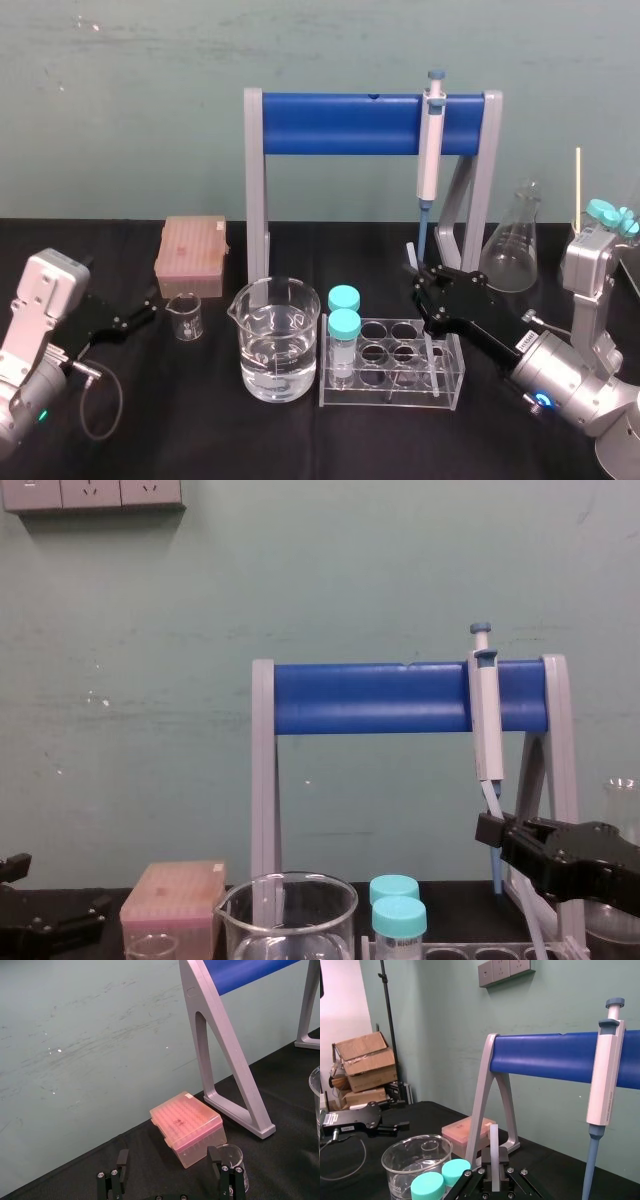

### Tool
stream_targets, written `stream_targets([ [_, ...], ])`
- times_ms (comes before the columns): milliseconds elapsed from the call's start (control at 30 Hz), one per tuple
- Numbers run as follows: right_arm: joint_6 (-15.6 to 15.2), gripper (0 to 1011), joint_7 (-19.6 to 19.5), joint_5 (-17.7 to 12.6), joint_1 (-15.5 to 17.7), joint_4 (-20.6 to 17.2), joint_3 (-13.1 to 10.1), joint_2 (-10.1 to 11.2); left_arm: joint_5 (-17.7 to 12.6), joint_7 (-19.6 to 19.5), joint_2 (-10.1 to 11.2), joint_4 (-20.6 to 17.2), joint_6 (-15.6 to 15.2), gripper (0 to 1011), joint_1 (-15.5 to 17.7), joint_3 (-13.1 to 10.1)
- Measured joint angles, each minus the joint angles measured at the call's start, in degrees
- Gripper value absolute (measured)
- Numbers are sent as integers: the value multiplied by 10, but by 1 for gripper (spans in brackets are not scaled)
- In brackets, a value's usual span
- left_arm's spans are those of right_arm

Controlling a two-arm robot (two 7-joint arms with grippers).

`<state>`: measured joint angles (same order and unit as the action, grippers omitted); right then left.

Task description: Pick up the stirring rod with one hand, then place it down.

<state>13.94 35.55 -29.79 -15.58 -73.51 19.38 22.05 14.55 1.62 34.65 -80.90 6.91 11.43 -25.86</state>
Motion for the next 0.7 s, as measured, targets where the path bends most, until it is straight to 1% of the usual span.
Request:
stream_targets([
  [67,0,93,0,0,0,0,0,0,0,0,0,0,0,1000,0,0],
  [133,0,173,0,0,0,0,0,0,0,0,0,0,0,1000,0,0],
  [200,1,209,0,0,0,0,0,0,0,0,0,0,0,1000,0,0],
  [233,1,266,0,0,0,0,0,0,0,0,0,0,0,1000,0,0],
  [300,1,302,0,0,0,0,0,0,0,0,0,0,0,1000,0,0],
  [333,1,400,0,0,0,0,0,0,0,0,0,0,0,1000,0,0],
  [367,1,400,0,0,0,0,0,0,0,0,0,0,0,1000,0,0],
  [400,1,459,0,0,0,0,0,0,0,0,0,0,0,1000,0,0],
  [433,1,474,0,0,0,0,0,0,0,0,0,0,0,1000,0,0],
  [500,1,562,0,0,0,0,0,0,0,0,0,0,0,1000,0,0],
  [600,1,643,0,0,0,0,0,0,0,0,0,0,0,1000,0,0],
  [667,1,722,0,0,0,0,0,0,0,0,0,0,0,1000,0,0],
  [700,1,732,0,0,0,0,0,0,0,0,0,0,0,1000,0,0],
])
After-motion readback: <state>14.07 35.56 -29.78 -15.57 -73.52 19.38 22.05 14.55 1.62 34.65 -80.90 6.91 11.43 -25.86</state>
